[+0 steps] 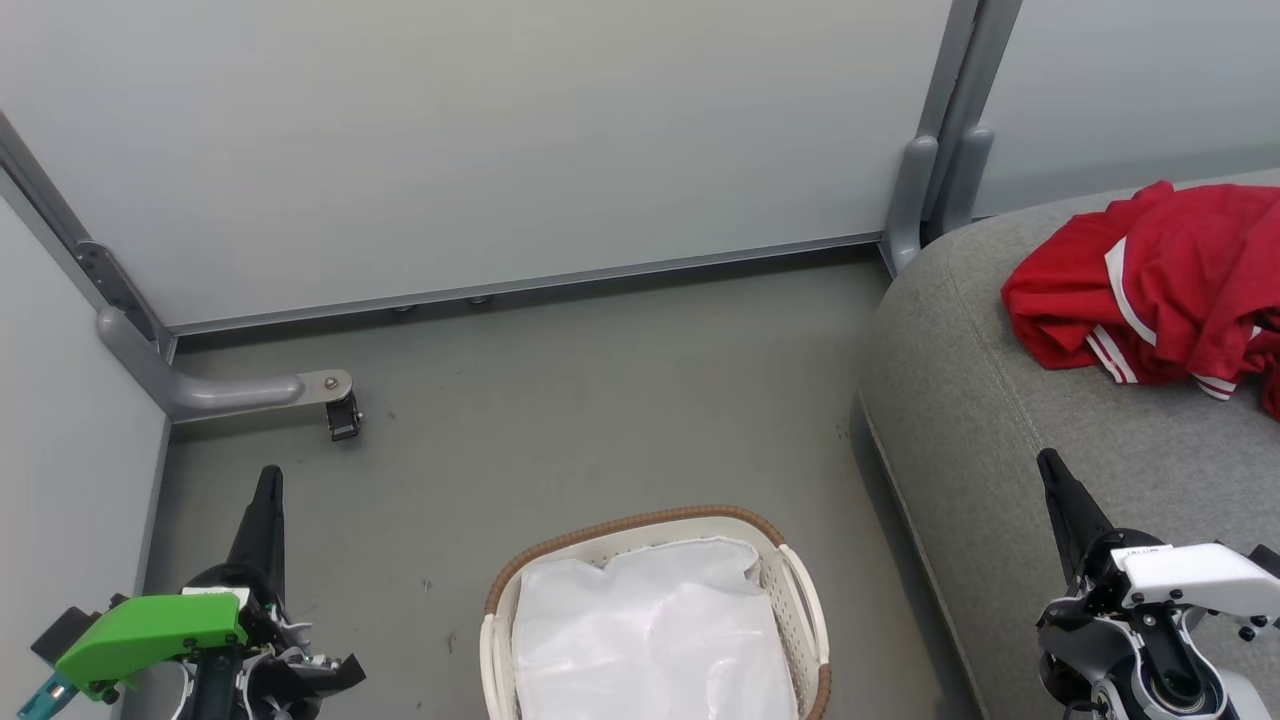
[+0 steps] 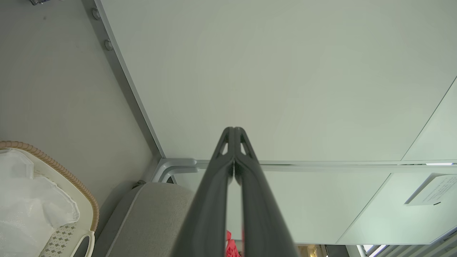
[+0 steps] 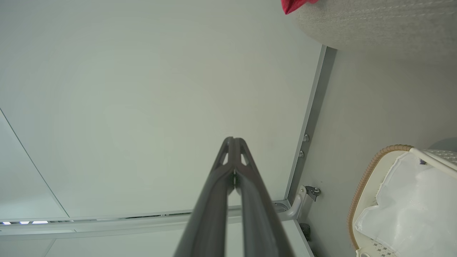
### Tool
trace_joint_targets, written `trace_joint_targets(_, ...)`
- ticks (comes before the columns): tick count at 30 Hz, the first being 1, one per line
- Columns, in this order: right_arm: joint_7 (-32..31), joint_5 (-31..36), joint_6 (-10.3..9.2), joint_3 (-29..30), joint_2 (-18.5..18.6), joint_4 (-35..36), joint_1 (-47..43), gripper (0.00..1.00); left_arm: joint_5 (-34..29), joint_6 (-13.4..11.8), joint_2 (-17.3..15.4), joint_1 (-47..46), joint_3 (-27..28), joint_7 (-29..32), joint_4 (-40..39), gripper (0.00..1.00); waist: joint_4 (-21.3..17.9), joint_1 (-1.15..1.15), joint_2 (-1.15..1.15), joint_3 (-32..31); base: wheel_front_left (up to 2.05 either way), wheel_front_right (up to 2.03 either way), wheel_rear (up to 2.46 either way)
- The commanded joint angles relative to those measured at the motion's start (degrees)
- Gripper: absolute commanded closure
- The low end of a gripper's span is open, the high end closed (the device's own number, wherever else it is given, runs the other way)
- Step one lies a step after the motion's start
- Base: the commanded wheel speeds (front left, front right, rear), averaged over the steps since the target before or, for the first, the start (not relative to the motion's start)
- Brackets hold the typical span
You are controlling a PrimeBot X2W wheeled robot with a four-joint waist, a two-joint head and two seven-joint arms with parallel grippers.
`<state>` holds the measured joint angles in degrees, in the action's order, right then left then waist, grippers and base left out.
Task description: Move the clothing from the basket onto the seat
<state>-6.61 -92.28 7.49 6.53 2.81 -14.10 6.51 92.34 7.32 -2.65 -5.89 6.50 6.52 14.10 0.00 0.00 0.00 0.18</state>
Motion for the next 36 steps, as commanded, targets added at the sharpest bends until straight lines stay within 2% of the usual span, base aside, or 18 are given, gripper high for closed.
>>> trace_joint_targets(1,-0.1,-0.2,0.00,0.1,0.1,0.2,-0.6,1.00,0.2,0.3,-0.4,-0.7,0.1,0.2,-0.1,1.00,0.0,0.00,0.00,0.0,0.00,0.00,0.00)
trace_joint_targets(36,-0.1,-0.2,0.00,0.1,0.1,0.2,-0.6,1.00,0.2,0.3,-0.4,-0.7,0.1,0.2,-0.1,1.00,0.0,0.00,0.00,0.0,0.00,0.00,0.00)
